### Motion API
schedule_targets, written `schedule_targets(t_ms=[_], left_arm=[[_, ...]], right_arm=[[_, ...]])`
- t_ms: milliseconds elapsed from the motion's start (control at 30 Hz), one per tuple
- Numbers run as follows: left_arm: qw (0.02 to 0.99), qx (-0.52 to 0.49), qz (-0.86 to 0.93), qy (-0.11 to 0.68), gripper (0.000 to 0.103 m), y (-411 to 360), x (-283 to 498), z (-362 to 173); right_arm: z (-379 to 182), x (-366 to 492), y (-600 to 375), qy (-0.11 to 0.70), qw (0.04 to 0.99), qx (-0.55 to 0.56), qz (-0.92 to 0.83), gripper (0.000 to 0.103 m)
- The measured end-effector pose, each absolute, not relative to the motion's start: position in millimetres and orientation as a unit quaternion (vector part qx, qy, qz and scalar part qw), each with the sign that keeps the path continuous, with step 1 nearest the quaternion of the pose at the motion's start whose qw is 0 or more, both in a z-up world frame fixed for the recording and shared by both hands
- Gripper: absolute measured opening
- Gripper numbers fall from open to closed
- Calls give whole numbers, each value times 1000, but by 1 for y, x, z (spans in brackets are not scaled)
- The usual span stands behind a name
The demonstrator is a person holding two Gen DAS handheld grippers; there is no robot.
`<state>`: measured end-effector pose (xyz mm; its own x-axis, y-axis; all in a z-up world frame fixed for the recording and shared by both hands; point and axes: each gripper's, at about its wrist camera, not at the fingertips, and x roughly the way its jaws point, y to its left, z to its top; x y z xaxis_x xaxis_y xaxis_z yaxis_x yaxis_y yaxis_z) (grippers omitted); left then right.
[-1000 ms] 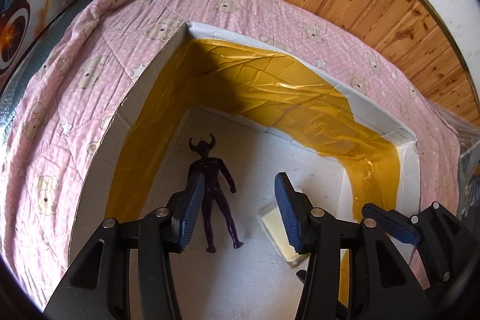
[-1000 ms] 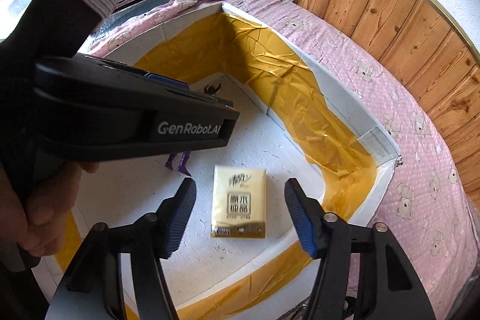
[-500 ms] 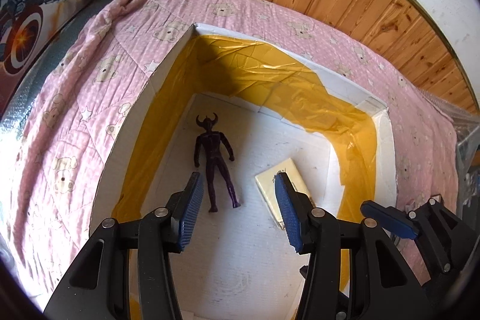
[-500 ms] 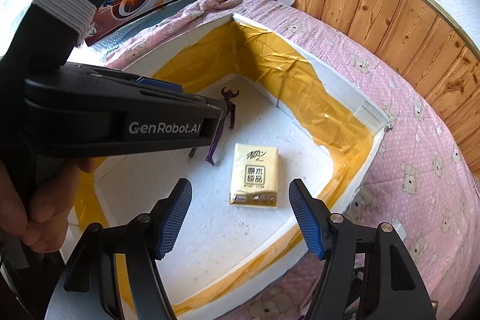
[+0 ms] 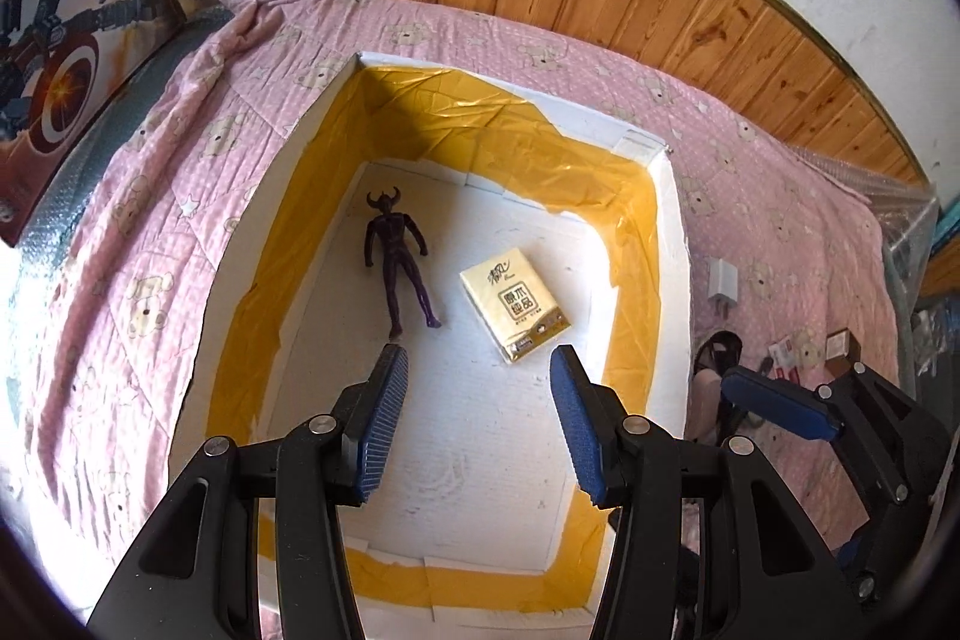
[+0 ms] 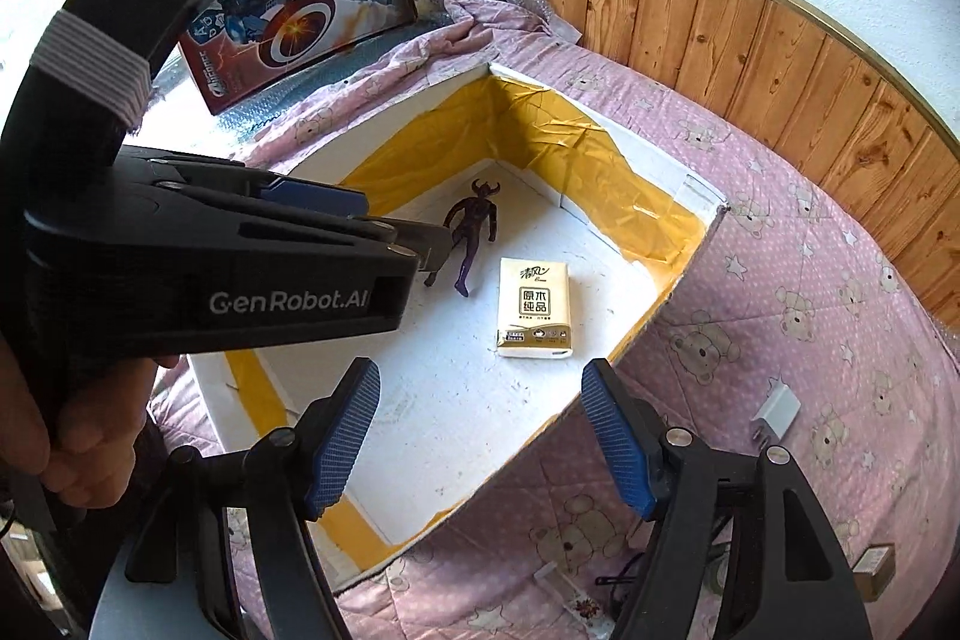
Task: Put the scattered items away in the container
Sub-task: 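Move both open grippers back toward the remaining items on the bedspread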
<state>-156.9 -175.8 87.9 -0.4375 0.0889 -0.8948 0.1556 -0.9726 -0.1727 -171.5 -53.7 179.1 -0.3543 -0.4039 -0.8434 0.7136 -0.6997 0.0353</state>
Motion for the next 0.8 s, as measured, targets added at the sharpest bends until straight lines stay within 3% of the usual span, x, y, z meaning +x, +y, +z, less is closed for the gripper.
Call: schedule_targets(t_ms=[433,800], left_arm=[[17,534,-836,127,52,-158,-101,80],[-24,518,-849,97,52,-108,-73,106]], right_arm=[[178,-133,1,108,351,437,-821,72],[193,-97,47,120,364,408,-829,72]])
